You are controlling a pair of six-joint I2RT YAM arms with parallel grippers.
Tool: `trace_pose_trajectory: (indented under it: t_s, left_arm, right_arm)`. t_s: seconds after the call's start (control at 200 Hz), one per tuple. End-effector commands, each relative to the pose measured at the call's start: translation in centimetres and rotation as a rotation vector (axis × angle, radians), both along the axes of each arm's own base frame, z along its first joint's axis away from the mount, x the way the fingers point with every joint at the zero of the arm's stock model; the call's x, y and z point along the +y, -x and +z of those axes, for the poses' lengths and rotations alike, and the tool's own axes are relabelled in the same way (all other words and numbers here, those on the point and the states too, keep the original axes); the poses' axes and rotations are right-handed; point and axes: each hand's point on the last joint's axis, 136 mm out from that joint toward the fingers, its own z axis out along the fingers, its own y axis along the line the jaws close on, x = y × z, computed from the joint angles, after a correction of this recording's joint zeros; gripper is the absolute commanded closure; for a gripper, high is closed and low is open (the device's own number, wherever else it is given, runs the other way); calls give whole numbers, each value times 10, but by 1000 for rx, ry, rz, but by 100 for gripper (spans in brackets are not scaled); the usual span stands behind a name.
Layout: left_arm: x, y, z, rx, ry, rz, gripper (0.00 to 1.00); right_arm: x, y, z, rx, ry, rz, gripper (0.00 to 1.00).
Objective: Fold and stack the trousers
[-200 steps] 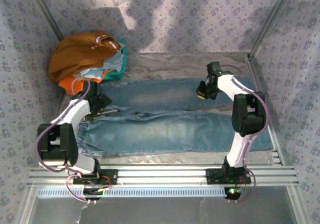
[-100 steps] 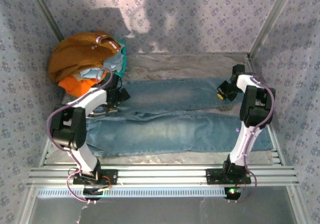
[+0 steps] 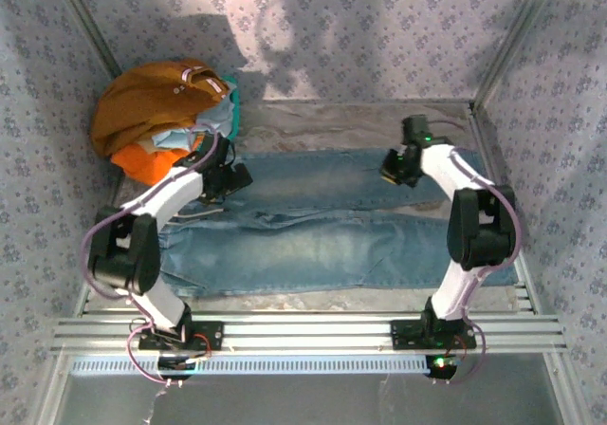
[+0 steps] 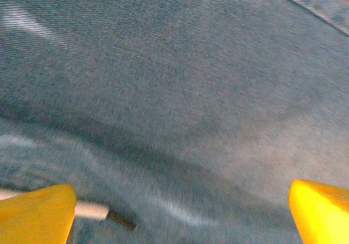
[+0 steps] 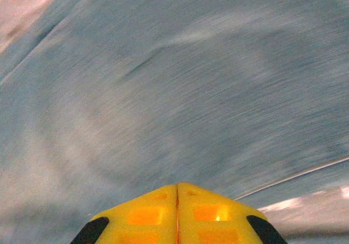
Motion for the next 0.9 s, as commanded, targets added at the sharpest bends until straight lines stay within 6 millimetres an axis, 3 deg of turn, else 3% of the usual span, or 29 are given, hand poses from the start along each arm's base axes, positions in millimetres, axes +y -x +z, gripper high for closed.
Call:
trace_pose_trajectory:
  t_s: [0.0,0.14,0.24,0.365,0.48,0.595,0.894]
  left_arm:
    - [14,27,4,10,-39,5,0]
    - [25,46,2,16,-58,22,0]
    - [33,56,-2,27,-60,40,0]
    - [44,66,-6,33,-50,73,0]
    - [51,70,-9,36,-23,102,0]
    - [56,71,-9,35,-13,119,0]
    - [55,68,-10,39,0,116,0]
  right_arm:
    - [75,38,-1,22,25,190,90]
    - [183,73,2,9,-14,441,95]
    - [232,87,6,-3,-36,537,96]
    - [274,100,11,-4,-84,619,96]
    - [294,103,4,13,-99,655,93]
    - [303,94,-13,40,-96,632,91]
    - [291,52,-68,123,-69,536,91]
